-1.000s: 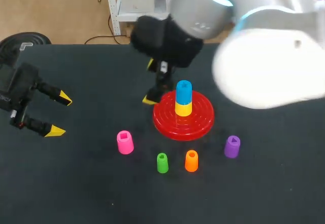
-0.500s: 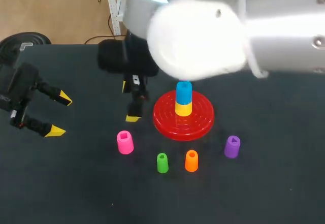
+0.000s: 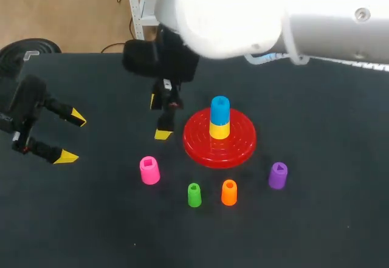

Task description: Pick up and stack the cylinders on the red base in this order: pink,purple,orange,green

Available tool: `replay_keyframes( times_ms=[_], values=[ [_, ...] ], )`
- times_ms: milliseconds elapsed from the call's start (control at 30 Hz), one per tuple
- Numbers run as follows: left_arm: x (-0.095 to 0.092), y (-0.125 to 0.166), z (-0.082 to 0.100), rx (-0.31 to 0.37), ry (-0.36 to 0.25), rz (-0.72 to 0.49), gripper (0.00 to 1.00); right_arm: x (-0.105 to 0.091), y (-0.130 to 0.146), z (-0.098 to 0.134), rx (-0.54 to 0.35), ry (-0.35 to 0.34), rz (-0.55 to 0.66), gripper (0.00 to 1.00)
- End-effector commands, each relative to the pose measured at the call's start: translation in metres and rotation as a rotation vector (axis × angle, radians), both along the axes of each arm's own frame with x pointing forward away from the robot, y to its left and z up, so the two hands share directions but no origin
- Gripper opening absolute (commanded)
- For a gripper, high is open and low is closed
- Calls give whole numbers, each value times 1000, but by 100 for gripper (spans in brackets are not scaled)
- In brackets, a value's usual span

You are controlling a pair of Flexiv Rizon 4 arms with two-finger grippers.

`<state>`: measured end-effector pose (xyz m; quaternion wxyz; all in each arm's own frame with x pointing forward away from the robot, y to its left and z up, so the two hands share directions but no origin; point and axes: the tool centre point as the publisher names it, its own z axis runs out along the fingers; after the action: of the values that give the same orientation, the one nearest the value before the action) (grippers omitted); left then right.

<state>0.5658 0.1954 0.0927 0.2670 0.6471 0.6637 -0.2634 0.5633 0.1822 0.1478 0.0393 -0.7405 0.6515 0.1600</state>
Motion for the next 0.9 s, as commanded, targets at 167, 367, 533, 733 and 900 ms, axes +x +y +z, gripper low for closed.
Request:
replay_keyframes(
  times_ms=[167,367,533,733,900],
  values=[
    [0,1,-1,-2,-2,0,100,-21,17,-35,-61,-149,-58,100],
    [0,1,-1,-2,-2,0,100,-21,12,-52,-60,-176,-47,100],
    [0,1,-1,-2,-2,0,100,-20,12,-62,-23,-159,-5,100],
    [0,1,-1,-2,-2,0,100,-20,18,-79,-78,-162,10,100],
    [0,1,-1,-2,-2,0,100,-25,26,-87,-79,-175,28,100]
  ],
)
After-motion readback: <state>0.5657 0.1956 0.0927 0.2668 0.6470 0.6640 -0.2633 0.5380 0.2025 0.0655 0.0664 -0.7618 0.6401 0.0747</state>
